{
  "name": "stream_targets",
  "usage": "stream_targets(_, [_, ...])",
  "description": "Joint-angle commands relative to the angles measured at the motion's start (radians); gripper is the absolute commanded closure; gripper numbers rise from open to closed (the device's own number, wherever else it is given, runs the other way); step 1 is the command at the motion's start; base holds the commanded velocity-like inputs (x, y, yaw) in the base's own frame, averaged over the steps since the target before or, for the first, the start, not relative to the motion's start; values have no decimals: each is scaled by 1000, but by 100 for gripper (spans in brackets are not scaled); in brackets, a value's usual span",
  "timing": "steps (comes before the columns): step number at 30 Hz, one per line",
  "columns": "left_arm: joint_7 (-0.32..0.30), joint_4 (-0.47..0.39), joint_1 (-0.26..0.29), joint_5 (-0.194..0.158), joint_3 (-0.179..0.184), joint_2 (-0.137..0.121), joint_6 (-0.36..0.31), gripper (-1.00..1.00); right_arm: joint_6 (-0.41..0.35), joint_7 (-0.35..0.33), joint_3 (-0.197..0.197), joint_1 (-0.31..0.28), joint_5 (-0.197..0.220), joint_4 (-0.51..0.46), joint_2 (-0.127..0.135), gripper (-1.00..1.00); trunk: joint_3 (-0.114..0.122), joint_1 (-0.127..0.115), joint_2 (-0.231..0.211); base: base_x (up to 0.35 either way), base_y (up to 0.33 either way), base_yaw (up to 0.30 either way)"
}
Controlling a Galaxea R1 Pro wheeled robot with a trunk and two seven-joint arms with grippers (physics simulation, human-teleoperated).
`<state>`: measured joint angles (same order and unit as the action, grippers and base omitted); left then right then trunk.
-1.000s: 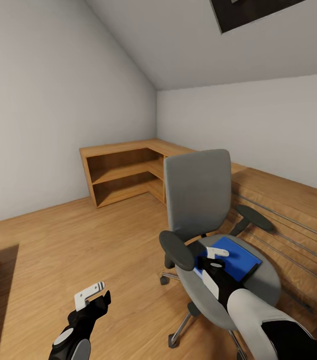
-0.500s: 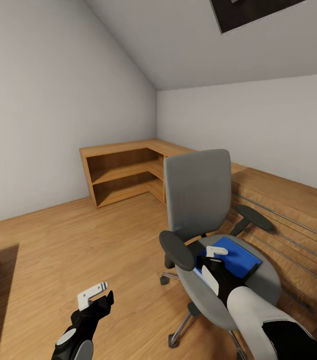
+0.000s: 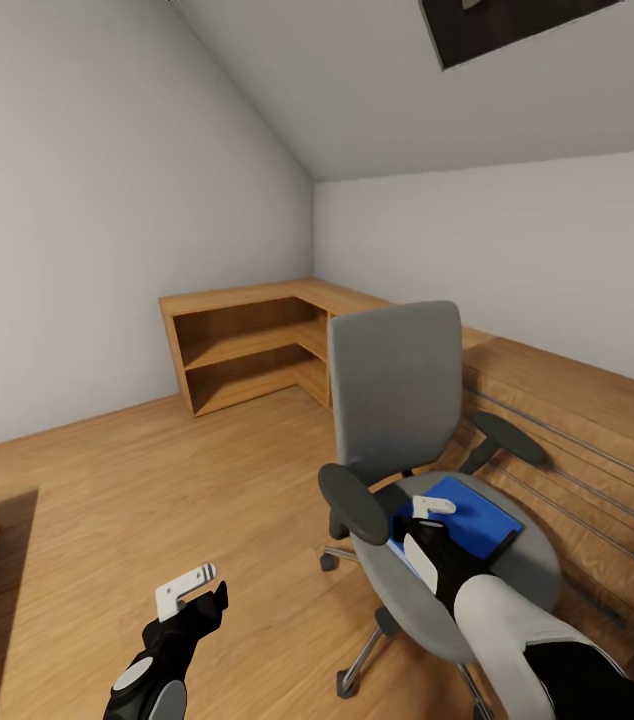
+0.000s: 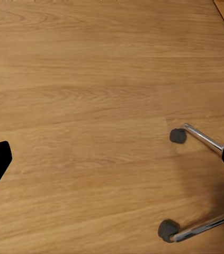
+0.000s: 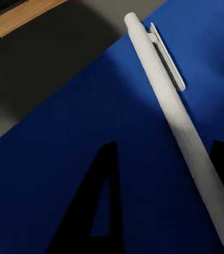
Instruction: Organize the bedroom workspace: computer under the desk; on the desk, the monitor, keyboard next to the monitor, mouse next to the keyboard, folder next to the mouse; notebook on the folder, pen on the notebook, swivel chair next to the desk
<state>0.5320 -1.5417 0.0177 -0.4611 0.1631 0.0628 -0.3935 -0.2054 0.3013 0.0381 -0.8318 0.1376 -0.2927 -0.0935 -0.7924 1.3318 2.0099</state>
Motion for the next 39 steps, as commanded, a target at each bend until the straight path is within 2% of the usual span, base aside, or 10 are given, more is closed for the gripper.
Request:
stream_targets(1, [8, -1, 1, -8, 1, -1, -2, -100, -3, 4, -1, 0, 23, 61, 0, 100, -1, 0, 0, 0, 0, 0])
stream_targets(39, [8, -1, 1, -8, 1, -1, -2, -100, -3, 4, -1, 0, 23, 61, 1, 100, 5, -8, -14, 0, 0, 0])
